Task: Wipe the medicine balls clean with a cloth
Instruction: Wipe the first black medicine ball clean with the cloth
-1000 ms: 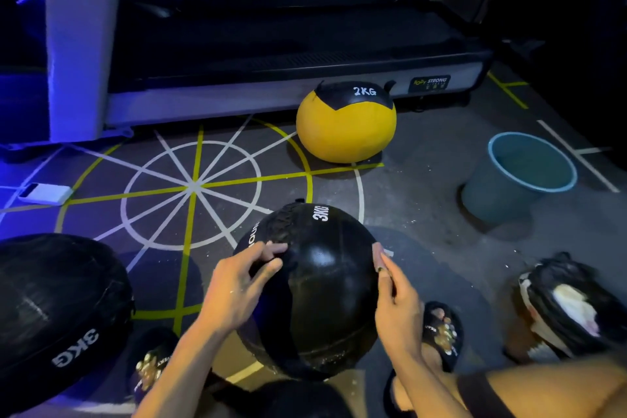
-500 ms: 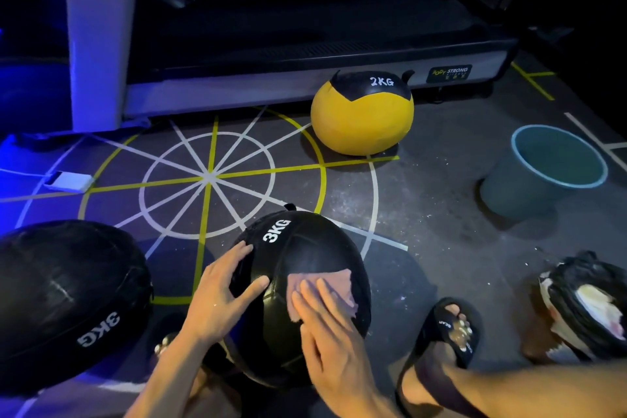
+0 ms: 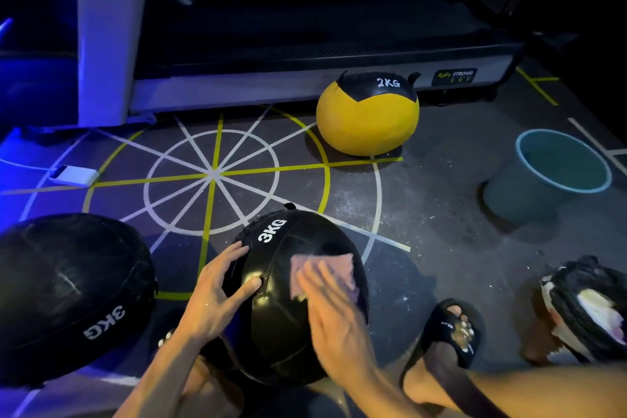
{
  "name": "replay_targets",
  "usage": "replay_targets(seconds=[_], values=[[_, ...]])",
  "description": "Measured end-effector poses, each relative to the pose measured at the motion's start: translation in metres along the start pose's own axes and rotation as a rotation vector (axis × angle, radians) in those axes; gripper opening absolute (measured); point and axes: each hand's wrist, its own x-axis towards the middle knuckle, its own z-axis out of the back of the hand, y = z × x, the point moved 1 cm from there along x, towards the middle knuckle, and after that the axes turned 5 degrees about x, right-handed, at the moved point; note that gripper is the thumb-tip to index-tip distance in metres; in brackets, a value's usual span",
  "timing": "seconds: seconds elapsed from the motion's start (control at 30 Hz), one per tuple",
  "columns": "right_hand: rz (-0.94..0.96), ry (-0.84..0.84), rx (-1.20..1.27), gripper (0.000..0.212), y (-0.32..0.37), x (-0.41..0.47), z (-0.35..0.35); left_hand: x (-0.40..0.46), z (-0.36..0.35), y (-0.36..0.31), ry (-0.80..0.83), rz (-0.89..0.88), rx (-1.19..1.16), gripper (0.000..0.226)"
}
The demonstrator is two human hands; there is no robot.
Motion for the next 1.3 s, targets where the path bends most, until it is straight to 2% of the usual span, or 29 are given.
replay_targets(seconds=[0.07, 0.13, 0.2, 0.3, 0.33, 0.37, 0.43, 0.53, 0.57, 0.6, 0.63, 0.67, 0.77, 0.8, 0.87, 0.93, 1.0, 1.07, 1.17, 1.2, 1.3], values=[[0.189, 0.08, -0.063, 0.05, 0.003, -0.017, 0.008, -0.002, 0.001, 0.005, 0.01, 0.0, -0.016, 0.078], [0.181, 0.052, -0.004, 0.047, -0.009, -0.01, 0.021, -0.005, 0.0, 0.008, 0.016, 0.005, -0.048, 0.077], [-0.017, -0.026, 0.102, 0.044, -0.024, 0.011, 0.03, -0.005, -0.001, 0.007, 0.011, 0.0, -0.061, 0.074], [-0.562, -0.076, 0.231, 0.041, -0.049, 0.042, 0.032, -0.006, -0.003, 0.009, 0.007, -0.001, -0.065, 0.073], [-0.636, -0.097, 0.277, 0.041, -0.046, 0.046, 0.03, -0.007, -0.003, 0.01, 0.003, -0.002, -0.071, 0.074], [-0.585, -0.157, 0.286, 0.041, -0.037, 0.048, 0.027, -0.007, -0.002, 0.01, 0.002, -0.001, -0.073, 0.075], [-0.295, -0.216, 0.24, 0.041, -0.004, 0.041, 0.017, -0.005, -0.002, 0.012, -0.001, 0.008, -0.078, 0.077], [0.185, 0.115, 0.087, 0.048, 0.03, 0.019, -0.003, -0.008, -0.004, 0.014, -0.013, -0.022, -0.054, 0.078], [0.297, 0.197, 0.03, 0.048, 0.028, 0.023, 0.0, -0.008, -0.005, 0.014, -0.015, -0.033, -0.05, 0.077], [0.345, 0.209, 0.015, 0.046, 0.019, 0.032, 0.005, -0.008, -0.005, 0.013, -0.014, -0.031, -0.054, 0.076], [0.319, 0.195, 0.037, 0.043, 0.01, 0.043, 0.009, -0.009, -0.005, 0.014, -0.014, -0.022, -0.06, 0.075], [0.208, 0.155, 0.061, 0.039, -0.003, 0.057, 0.015, -0.008, -0.006, 0.012, -0.007, -0.018, -0.063, 0.074], [-0.372, 0.004, 0.161, 0.038, -0.031, 0.096, 0.031, -0.009, -0.01, 0.008, 0.005, -0.015, -0.054, 0.071], [-0.447, -0.009, 0.138, 0.038, -0.03, 0.099, 0.03, -0.01, -0.011, 0.007, 0.0, -0.018, -0.061, 0.071], [-0.317, 0.056, 0.091, 0.037, -0.006, 0.095, 0.021, -0.011, -0.012, 0.006, -0.006, -0.021, -0.059, 0.071], [0.0, 0.226, 0.021, 0.041, 0.025, 0.075, 0.011, -0.013, -0.012, 0.009, -0.014, -0.021, -0.039, 0.072], [0.172, 0.361, -0.008, 0.048, 0.033, 0.063, 0.012, -0.016, -0.011, 0.01, -0.012, -0.036, -0.029, 0.072], [0.109, 0.34, 0.011, 0.045, 0.016, 0.078, 0.025, -0.018, -0.012, 0.009, -0.01, -0.042, -0.037, 0.072], [-0.275, 0.197, -0.022, 0.039, -0.019, 0.111, 0.041, -0.022, -0.017, 0.003, -0.008, -0.059, -0.028, 0.071], [-0.315, 0.167, -0.046, 0.038, -0.023, 0.115, 0.043, -0.024, -0.019, 0.002, -0.009, -0.073, -0.028, 0.07], [-0.141, 0.208, -0.022, 0.039, -0.007, 0.094, 0.032, -0.021, -0.015, -0.003, -0.015, -0.107, -0.037, 0.059]])
